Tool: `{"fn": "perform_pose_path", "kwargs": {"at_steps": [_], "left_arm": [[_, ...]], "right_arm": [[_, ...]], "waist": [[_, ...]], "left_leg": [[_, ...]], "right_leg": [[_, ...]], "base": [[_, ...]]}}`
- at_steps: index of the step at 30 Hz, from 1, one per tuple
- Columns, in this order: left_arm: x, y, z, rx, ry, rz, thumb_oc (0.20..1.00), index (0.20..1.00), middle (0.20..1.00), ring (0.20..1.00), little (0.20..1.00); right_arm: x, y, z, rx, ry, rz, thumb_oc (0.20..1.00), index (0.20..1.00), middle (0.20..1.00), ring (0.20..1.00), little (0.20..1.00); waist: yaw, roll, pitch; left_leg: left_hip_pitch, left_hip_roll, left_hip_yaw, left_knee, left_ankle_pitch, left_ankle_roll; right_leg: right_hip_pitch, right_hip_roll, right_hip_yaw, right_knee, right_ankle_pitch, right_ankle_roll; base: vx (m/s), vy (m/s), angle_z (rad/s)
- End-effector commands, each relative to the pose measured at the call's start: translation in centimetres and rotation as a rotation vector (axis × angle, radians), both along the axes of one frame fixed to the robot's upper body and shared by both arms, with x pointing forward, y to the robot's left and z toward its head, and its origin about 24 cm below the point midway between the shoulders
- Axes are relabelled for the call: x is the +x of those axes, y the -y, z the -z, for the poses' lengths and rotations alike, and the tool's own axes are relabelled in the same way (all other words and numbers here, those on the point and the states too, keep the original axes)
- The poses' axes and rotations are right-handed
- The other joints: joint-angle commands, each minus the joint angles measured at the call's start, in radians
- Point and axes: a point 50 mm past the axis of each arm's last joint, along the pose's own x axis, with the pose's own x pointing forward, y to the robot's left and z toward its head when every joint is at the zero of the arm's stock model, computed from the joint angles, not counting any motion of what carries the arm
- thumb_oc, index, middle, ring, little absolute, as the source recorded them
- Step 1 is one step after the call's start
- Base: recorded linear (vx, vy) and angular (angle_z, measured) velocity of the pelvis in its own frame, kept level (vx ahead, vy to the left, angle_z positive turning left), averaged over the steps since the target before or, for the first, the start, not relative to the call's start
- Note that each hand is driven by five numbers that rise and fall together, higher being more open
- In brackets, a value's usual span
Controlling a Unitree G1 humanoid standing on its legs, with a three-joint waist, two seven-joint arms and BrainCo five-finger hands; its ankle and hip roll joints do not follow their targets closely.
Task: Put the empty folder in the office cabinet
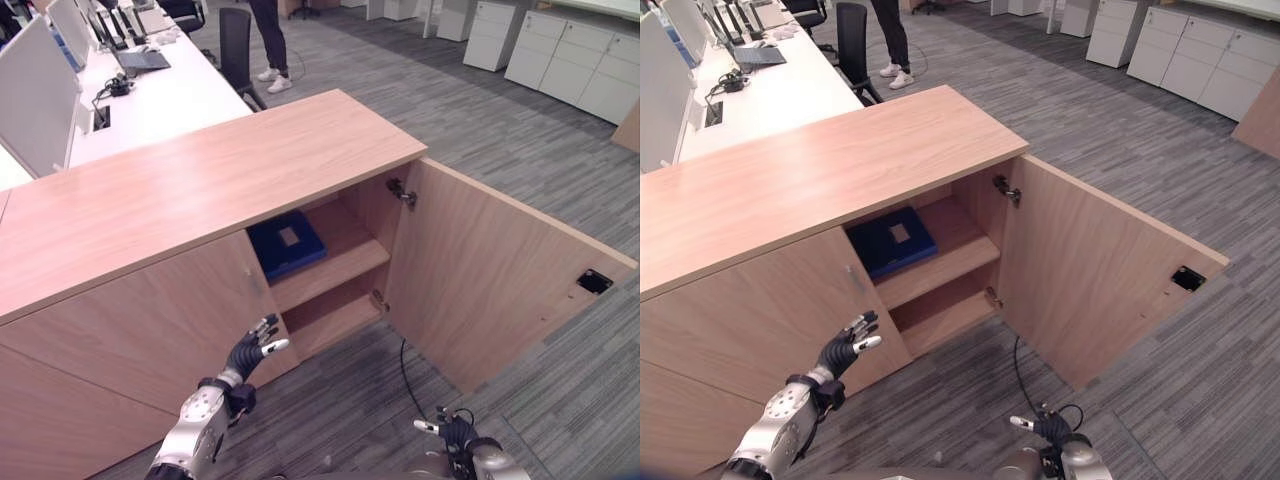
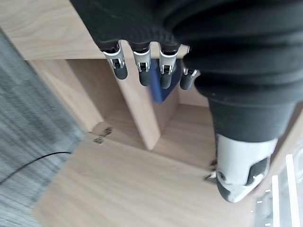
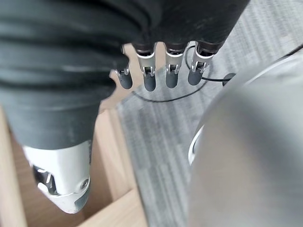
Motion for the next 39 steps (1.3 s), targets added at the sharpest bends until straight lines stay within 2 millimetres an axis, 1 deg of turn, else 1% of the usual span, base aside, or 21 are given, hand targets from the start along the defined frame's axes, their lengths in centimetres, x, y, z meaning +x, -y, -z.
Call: {"fn": "perform_pose_path", "kwargs": {"at_steps": [1, 2, 4, 5, 7, 8, 9, 10, 11, 12, 14, 15, 16, 17, 21, 23, 27, 31, 33, 35, 39], "left_arm": [[2.2, -0.7, -1.9, 0.042, 0.106, 0.045, 1.000, 1.000, 1.000, 1.000, 1.000], [1.2, -0.9, -0.9, 0.054, 0.061, 0.042, 1.000, 1.000, 1.000, 1.000, 1.000], [0.7, -1.0, -0.3, 0.053, 0.033, 0.033, 1.000, 1.000, 1.000, 1.000, 1.000], [0.1, -1.0, 0.7, 0.049, -0.018, 0.017, 1.000, 1.000, 1.000, 1.000, 1.000], [-0.6, -1.1, 1.5, 0.070, -0.057, 0.029, 1.000, 1.000, 1.000, 1.000, 1.000], [-0.8, -1.3, 1.7, 0.079, -0.070, 0.023, 1.000, 1.000, 1.000, 1.000, 1.000], [-0.8, -1.3, 1.7, 0.079, -0.069, 0.022, 1.000, 1.000, 1.000, 1.000, 1.000], [-1.4, -1.5, 2.5, 0.081, -0.113, -0.003, 1.000, 1.000, 1.000, 1.000, 1.000], [-1.8, -1.4, 3.1, 0.076, -0.140, -0.019, 1.000, 1.000, 1.000, 1.000, 1.000], [-2.0, -1.4, 3.4, 0.077, -0.155, -0.031, 1.000, 1.000, 1.000, 1.000, 1.000], [-2.4, -1.2, 4.1, 0.079, -0.190, -0.039, 1.000, 1.000, 1.000, 1.000, 1.000], [-2.4, -1.2, 4.1, 0.079, -0.190, -0.039, 1.000, 1.000, 1.000, 1.000, 1.000], [-2.7, -0.9, 4.5, 0.084, -0.211, -0.031, 1.000, 1.000, 1.000, 1.000, 1.000], [-2.9, -0.9, 4.9, 0.099, -0.229, -0.025, 1.000, 1.000, 1.000, 1.000, 1.000], [-3.6, -1.2, 5.4, 0.115, -0.259, -0.023, 1.000, 1.000, 1.000, 1.000, 1.000], [-4.8, -1.7, 6.3, 0.138, -0.316, -0.022, 1.000, 1.000, 1.000, 1.000, 1.000], [-6.6, -3.1, 7.3, 0.209, -0.391, -0.021, 1.000, 1.000, 1.000, 1.000, 1.000], [-7.9, -4.1, 7.8, 0.274, -0.441, 0.022, 1.000, 1.000, 1.000, 1.000, 1.000], [-8.0, -4.1, 7.8, 0.285, -0.448, 0.044, 1.000, 1.000, 1.000, 1.000, 1.000], [-8.0, -4.1, 7.8, 0.285, -0.449, 0.048, 1.000, 1.000, 1.000, 1.000, 1.000], [-8.4, -4.2, 7.9, 0.291, -0.463, 0.062, 1.000, 1.000, 1.000, 1.000, 1.000]], "right_arm": [[0.9, -1.5, 0.2, 0.032, 0.012, -0.024, 1.000, 1.000, 1.000, 1.000, 1.000], [0.9, -1.2, 0.2, 0.021, 0.001, -0.036, 1.000, 1.000, 1.000, 1.000, 1.000], [1.0, -0.9, 0.1, 0.011, 0.001, -0.045, 1.000, 1.000, 1.000, 1.000, 1.000], [1.5, -0.5, -0.2, -0.006, 0.015, -0.062, 1.000, 1.000, 1.000, 1.000, 1.000], [1.6, 0.2, -0.4, -0.025, 0.017, -0.065, 1.000, 1.000, 1.000, 1.000, 1.000], [1.9, 0.5, -0.7, -0.034, 0.032, -0.059, 1.000, 1.000, 1.000, 1.000, 1.000], [1.9, 0.5, -0.7, -0.034, 0.032, -0.059, 1.000, 1.000, 1.000, 1.000, 1.000], [2.4, 1.2, -1.1, -0.052, 0.055, -0.048, 1.000, 1.000, 1.000, 1.000, 1.000], [2.4, 1.5, -1.2, -0.061, 0.056, -0.045, 1.000, 1.000, 1.000, 1.000, 1.000], [2.6, 1.7, -1.4, -0.069, 0.060, -0.045, 1.000, 1.000, 1.000, 1.000, 1.000], [2.7, 2.2, -1.5, -0.087, 0.056, -0.037, 1.000, 1.000, 1.000, 1.000, 1.000], [2.7, 2.2, -1.5, -0.087, 0.056, -0.037, 1.000, 1.000, 1.000, 1.000, 1.000], [2.7, 2.8, -1.6, -0.103, 0.054, -0.025, 1.000, 1.000, 1.000, 1.000, 1.000], [2.9, 3.1, -1.8, -0.109, 0.060, -0.022, 1.000, 1.000, 1.000, 1.000, 1.000], [3.4, 3.7, -2.2, -0.127, 0.075, -0.001, 1.000, 1.000, 1.000, 1.000, 1.000], [3.7, 3.9, -2.2, -0.131, 0.077, 0.010, 1.000, 1.000, 1.000, 1.000, 1.000], [6.1, 4.5, -3.7, -0.160, 0.143, -0.038, 1.000, 1.000, 1.000, 1.000, 1.000], [10.2, 6.5, -7.3, -0.267, 0.261, -0.098, 1.000, 1.000, 1.000, 1.000, 1.000], [11.6, 7.4, -8.8, -0.305, 0.306, -0.097, 1.000, 1.000, 1.000, 1.000, 1.000], [12.3, 7.7, -9.5, -0.319, 0.328, -0.096, 1.000, 1.000, 1.000, 1.000, 1.000], [15.2, 9.0, -12.9, -0.359, 0.434, -0.041, 1.000, 1.000, 1.000, 1.000, 1.000]], "waist": [[-0.021, -0.043, -0.042], [-0.029, -0.036, -0.043], [-0.036, -0.029, -0.043], [-0.048, -0.009, -0.038], [-0.060, 0.008, -0.034], [-0.063, 0.014, -0.025], [-0.062, 0.016, -0.026], [-0.064, 0.013, -0.006], [-0.060, 0.007, 0.001], [-0.058, 0.001, 0.005], [-0.039, -0.017, 0.013], [-0.040, -0.017, 0.012], [-0.022, -0.027, 0.014], [-0.011, -0.027, 0.017], [-0.006, -0.030, 0.015], [0.001, -0.030, -0.002], [0.026, -0.037, -0.021], [0.055, -0.046, -0.037], [0.063, -0.048, -0.039], [0.066, -0.049, -0.039], [0.091, -0.056, -0.048]], "left_leg": [[-0.008, -0.035, 0.010, 0.053, -0.092, 0.019], [0.003, -0.001, 0.035, 0.071, -0.080, 0.000], [0.004, 0.017, 0.044, 0.084, -0.065, -0.011], [0.003, 0.059, 0.062, 0.117, -0.020, -0.041], [-0.005, 0.104, 0.071, 0.171, 0.029, -0.067], [-0.021, 0.135, 0.061, 0.220, 0.076, -0.080], [-0.026, 0.138, 0.061, 0.220, 0.080, -0.081], [-0.056, 0.169, 0.024, 0.313, 0.133, -0.091], [-0.072, 0.169, -0.010, 0.348, 0.142, -0.086], [-0.092, 0.158, -0.043, 0.366, 0.149, -0.079], [-0.134, 0.095, -0.124, 0.354, 0.090, -0.046], [-0.135, 0.094, -0.124, 0.353, 0.090, -0.046], [-0.162, 0.030, -0.167, 0.283, -0.002, -0.021], [-0.166, -0.004, -0.189, 0.239, -0.028, -0.014], [-0.146, -0.022, -0.189, 0.179, -0.044, -0.013], [-0.101, -0.024, -0.174, 0.131, -0.048, -0.010], [-0.038, -0.036, -0.161, 0.043, -0.045, 0.000], [-0.028, -0.053, -0.185, 0.009, -0.044, 0.011], [-0.030, -0.058, -0.201, 0.005, -0.046, 0.013], [-0.032, -0.061, -0.207, 0.005, -0.047, 0.014], [-0.033, -0.068, -0.231, 0.002, -0.051, 0.019]], "right_leg": [[0.013, 0.037, 0.099, -0.106, 0.021, 0.005], [0.021, 0.068, 0.120, -0.131, 0.008, -0.003], [0.025, 0.086, 0.125, -0.143, 0.000, -0.009], [0.038, 0.127, 0.130, -0.164, -0.016, -0.024], [0.054, 0.170, 0.132, -0.188, -0.040, -0.045], [0.066, 0.193, 0.137, -0.200, -0.051, -0.059], [0.062, 0.196, 0.137, -0.200, -0.048, -0.062], [0.081, 0.225, 0.156, -0.219, -0.061, -0.085], [0.090, 0.232, 0.164, -0.230, -0.065, -0.093], [0.092, 0.232, 0.170, -0.237, -0.065, -0.098], [0.098, 0.224, 0.190, -0.244, -0.073, -0.096], [0.097, 0.223, 0.190, -0.244, -0.073, -0.096], [0.106, 0.221, 0.195, -0.247, -0.081, -0.092], [0.114, 0.219, 0.194, -0.246, -0.084, -0.085], [0.125, 0.228, 0.194, -0.250, -0.088, -0.082], [0.140, 0.229, 0.177, -0.252, -0.082, -0.079], [0.150, 0.229, 0.160, -0.255, -0.070, -0.067], [0.163, 0.222, 0.139, -0.253, -0.070, -0.060], [0.168, 0.219, 0.132, -0.251, -0.070, -0.060], [0.170, 0.217, 0.128, -0.249, -0.071, -0.060], [0.184, 0.211, 0.109, -0.246, -0.075, -0.060]], "base": [[0.07, -0.308, -0.80], [0.07, -0.309, -0.87], [0.06, -0.267, -0.78], [0.09, -0.313, -0.57], [0.09, -0.281, -0.47], [0.05, -0.174, -0.57], [0.05, -0.234, -0.61], [0.05, -0.202, -0.49], [0.07, -0.234, -0.46], [0.06, -0.122, -0.39], [0.06, -0.078, -0.45], [0.08, -0.054, -0.45], [0.10, -0.020, -0.29], [0.09, -0.026, -0.15], [0.03, -0.002, -0.06], [0.06, 0.030, -0.10], [0.04, 0.049, 0.00], [0.02, 0.053, 0.17], [0.00, 0.043, 0.25], [0.01, 0.027, 0.26], [0.02, 0.039, 0.17]]}}
